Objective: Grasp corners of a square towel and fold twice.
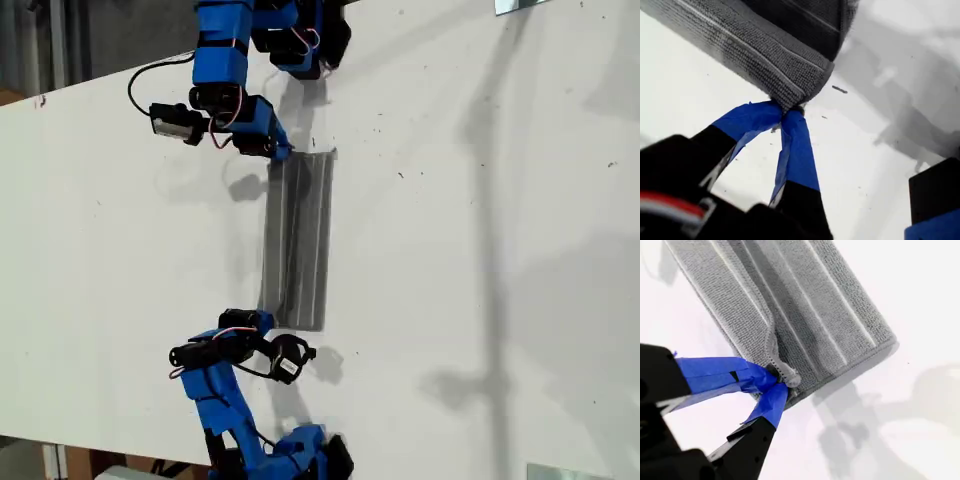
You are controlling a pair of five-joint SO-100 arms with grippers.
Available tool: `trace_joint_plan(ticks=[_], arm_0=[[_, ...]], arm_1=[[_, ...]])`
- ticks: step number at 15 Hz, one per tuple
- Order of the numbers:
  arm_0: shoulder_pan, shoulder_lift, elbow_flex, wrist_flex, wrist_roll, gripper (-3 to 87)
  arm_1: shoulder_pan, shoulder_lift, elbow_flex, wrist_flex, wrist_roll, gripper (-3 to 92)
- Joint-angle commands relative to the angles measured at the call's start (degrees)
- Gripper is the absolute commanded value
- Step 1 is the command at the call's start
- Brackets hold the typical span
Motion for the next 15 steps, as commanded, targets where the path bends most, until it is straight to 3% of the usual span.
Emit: trace_joint_plan(ticks=[1,4,10,15], arm_0=[[-3.78,0.44,0.35,-2.02,2.46,-0.4],[-5.36,-0.62,0.53,-2.46,4.22,-0.4],[1.76,-0.18,13.62,-7.73,-0.35,-0.4],[10.37,3.87,15.47,-6.42,-7.03,-0.4]], arm_1=[[3.96,2.99,2.11,-2.11,-2.72,-0.1],[5.71,2.9,3.34,-3.78,-5.1,-0.1],[-3.34,1.41,7.12,-7.47,-2.02,-0.1],[-10.9,0.09,8.96,-8.0,2.55,-0.1]])
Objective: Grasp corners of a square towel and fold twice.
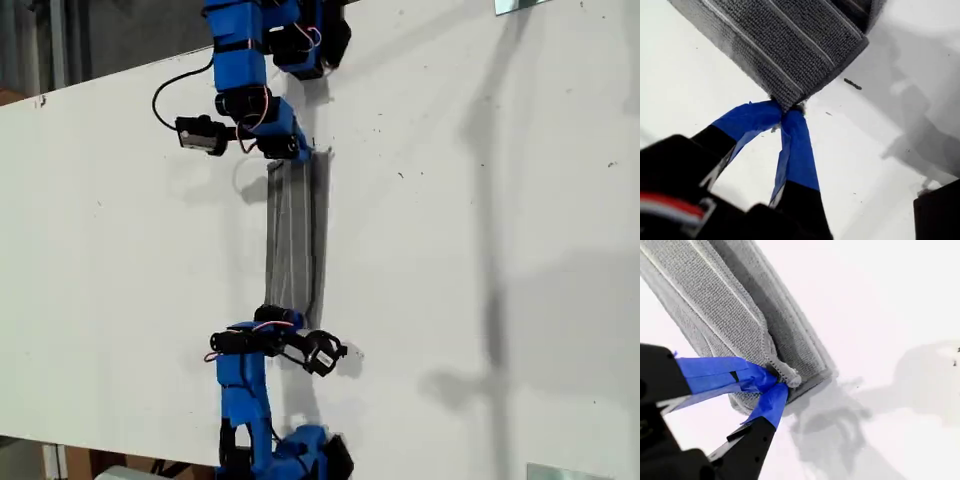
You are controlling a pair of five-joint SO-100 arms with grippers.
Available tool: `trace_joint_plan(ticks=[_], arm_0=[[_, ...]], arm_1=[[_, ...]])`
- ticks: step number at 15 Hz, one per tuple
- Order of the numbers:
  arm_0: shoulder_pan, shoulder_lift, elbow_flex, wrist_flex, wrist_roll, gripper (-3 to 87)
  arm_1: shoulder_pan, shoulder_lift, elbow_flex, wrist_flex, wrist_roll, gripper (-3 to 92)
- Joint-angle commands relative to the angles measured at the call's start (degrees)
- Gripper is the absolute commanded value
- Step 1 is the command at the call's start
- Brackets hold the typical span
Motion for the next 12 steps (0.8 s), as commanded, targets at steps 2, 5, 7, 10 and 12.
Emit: trace_joint_plan(ticks=[2,5,7,10,12], arm_0=[[1.41,3.52,1.93,-0.7,-1.32,-0.4],[0.97,3.6,2.29,-0.7,-0.79,4.8],[0.53,4.22,1.58,-0.44,0.79,16.0],[0.0,4.75,-0.79,2.11,1.76,16.4],[-1.49,7.56,-2.9,8.0,2.29,16.4]], arm_1=[[-3.52,-0.79,2.37,-2.72,2.99,-0.1],[-4.31,-0.26,3.34,-3.34,2.9,11.2],[-4.75,0.62,3.43,-3.43,2.2,21.5],[-4.31,6.68,5.45,-2.2,2.11,23.9],[-2.72,11.69,6.59,0.62,1.67,23.7]])
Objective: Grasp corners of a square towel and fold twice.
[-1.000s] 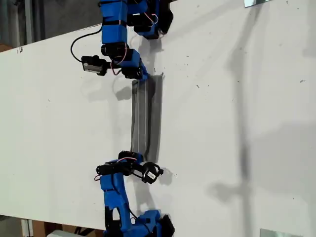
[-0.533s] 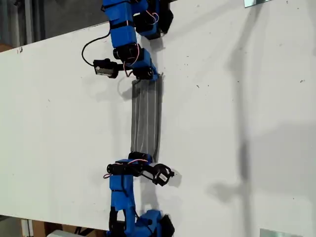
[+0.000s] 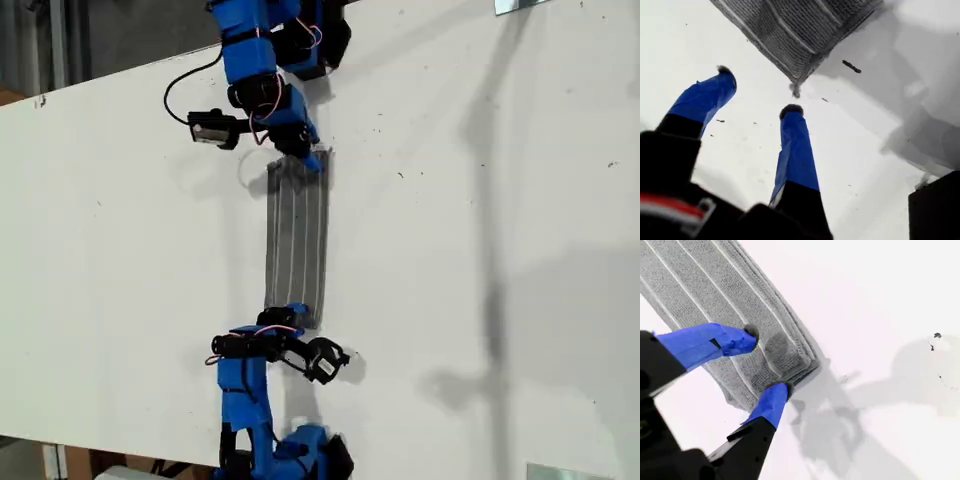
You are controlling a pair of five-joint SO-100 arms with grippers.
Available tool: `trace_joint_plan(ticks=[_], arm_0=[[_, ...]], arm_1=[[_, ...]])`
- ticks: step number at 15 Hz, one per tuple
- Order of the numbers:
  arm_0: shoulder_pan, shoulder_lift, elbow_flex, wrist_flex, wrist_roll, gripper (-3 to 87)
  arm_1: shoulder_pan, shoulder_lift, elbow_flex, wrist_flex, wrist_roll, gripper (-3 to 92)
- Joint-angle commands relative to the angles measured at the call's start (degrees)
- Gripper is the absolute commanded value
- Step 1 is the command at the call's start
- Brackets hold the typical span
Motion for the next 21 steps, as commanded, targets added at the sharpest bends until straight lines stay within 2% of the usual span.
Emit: trace_joint_plan(ticks=[1,3,5,8,11,13,16,21], arm_0=[[-3.96,9.32,-0.88,4.92,1.14,16.4],[-8.0,20.74,9.05,4.57,1.58,16.5],[-8.44,32.78,20.83,2.9,-1.05,17.5],[-8.17,51.24,39.55,-1.85,-5.8,18.6],[-6.42,63.19,49.75,-3.08,-10.72,23.6],[-4.83,66.53,53.44,-4.39,-12.83,27.7],[-3.52,71.54,57.3,-4.92,-14.24,29.1],[-1.58,85.78,68.2,-5.1,-19.25,30.8]], arm_1=[[1.41,4.57,-0.26,2.11,-1.32,23.7],[1.67,4.66,0.18,2.46,-1.49,23.6],[1.76,8.0,2.99,2.46,-0.7,23.5],[5.45,22.85,10.9,6.42,-1.05,24.0],[6.5,30.85,17.75,2.2,-1.32,24.4],[6.86,25.58,18.81,-4.22,-1.14,25.3],[8.53,2.55,9.76,-9.14,-1.85,28.0],[13.01,-6.42,8.0,-10.63,-2.99,28.5]])
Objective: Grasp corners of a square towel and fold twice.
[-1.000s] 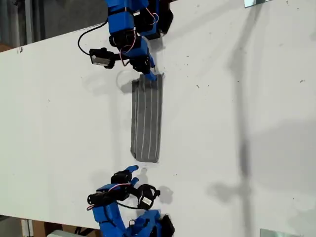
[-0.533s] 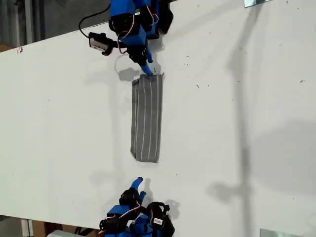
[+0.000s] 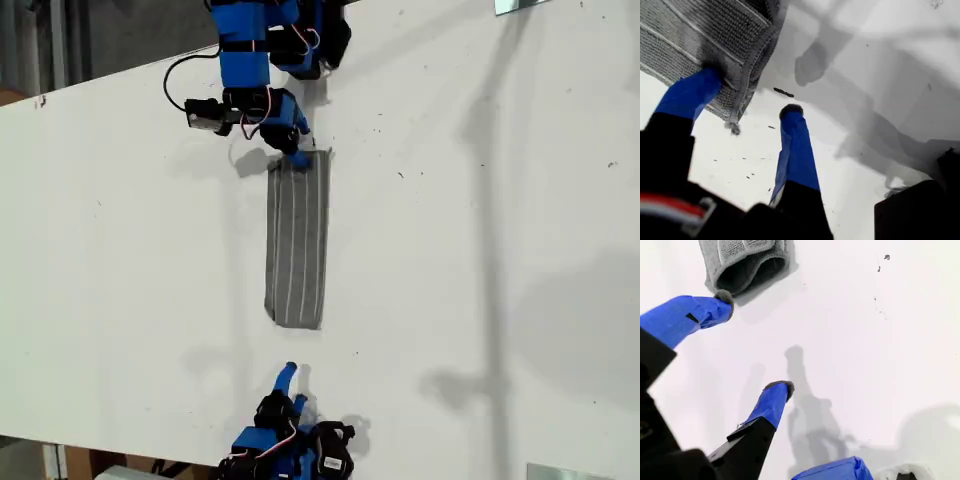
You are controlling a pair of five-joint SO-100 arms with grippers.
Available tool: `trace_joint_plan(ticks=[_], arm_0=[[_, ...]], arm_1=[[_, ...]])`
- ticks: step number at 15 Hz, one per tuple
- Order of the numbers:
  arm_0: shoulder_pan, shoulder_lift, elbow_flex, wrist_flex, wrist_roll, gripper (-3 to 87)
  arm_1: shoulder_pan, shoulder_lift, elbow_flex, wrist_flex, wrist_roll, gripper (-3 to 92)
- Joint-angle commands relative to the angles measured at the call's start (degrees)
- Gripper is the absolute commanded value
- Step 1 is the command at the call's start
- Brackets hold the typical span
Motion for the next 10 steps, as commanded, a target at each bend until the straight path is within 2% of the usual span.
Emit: trace_joint_plan(ticks=[1,3,5,7,10], arm_0=[[1.85,4.66,3.52,-1.93,-3.78,30.5],[4.22,15.03,10.9,-3.43,-7.91,29.7],[6.5,26.28,15.12,-1.76,-10.37,29.1],[7.21,26.72,15.21,-1.67,-10.37,29.9],[8.17,27.69,15.38,-1.49,-10.37,29.9]], arm_1=[[0.53,-4.31,-5.36,-1.58,-0.18,28.4],[0.0,-8.53,-8.09,-4.39,-0.35,28.4],[-0.09,-14.59,-11.16,-7.56,-0.97,28.8],[0.26,-18.98,-10.9,-11.78,-0.97,28.7],[0.0,-15.64,-5.45,-12.3,3.08,26.4]])
